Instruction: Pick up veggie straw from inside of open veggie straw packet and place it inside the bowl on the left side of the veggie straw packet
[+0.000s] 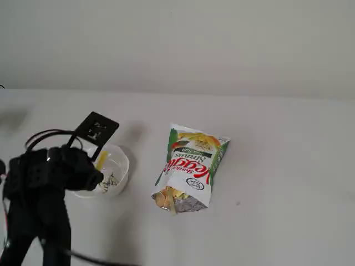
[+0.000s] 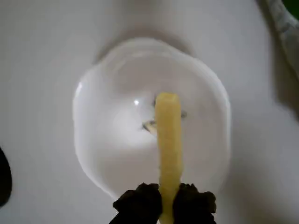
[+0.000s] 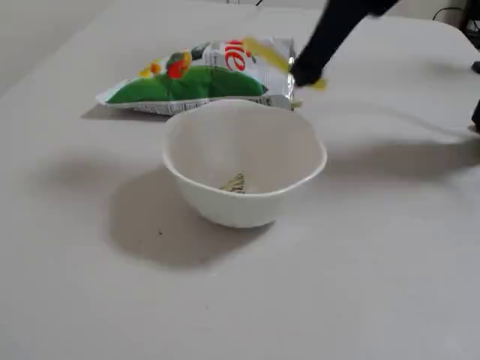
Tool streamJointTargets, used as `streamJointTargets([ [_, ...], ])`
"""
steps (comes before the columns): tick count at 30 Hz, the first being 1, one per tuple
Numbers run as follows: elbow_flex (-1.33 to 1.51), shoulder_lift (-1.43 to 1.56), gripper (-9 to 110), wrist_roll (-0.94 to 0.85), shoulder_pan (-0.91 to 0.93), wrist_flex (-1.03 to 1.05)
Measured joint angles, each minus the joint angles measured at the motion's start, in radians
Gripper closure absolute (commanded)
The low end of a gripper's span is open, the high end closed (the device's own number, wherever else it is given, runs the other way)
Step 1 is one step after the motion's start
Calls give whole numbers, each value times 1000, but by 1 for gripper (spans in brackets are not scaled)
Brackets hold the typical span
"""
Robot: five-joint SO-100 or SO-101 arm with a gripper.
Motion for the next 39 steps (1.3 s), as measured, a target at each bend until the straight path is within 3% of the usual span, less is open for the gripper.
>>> streamJointTargets([
  [5, -126, -196, 83, 0, -2, -18],
  [10, -155, -273, 79, 0, -6, -25],
  [15, -156, -275, 100, 0, -21, 0],
  [20, -156, -241, 101, 0, -21, 75],
  [31, 143, 330, 101, 100, 2, 161],
  [39, 522, 923, 101, 376, 236, 144],
])
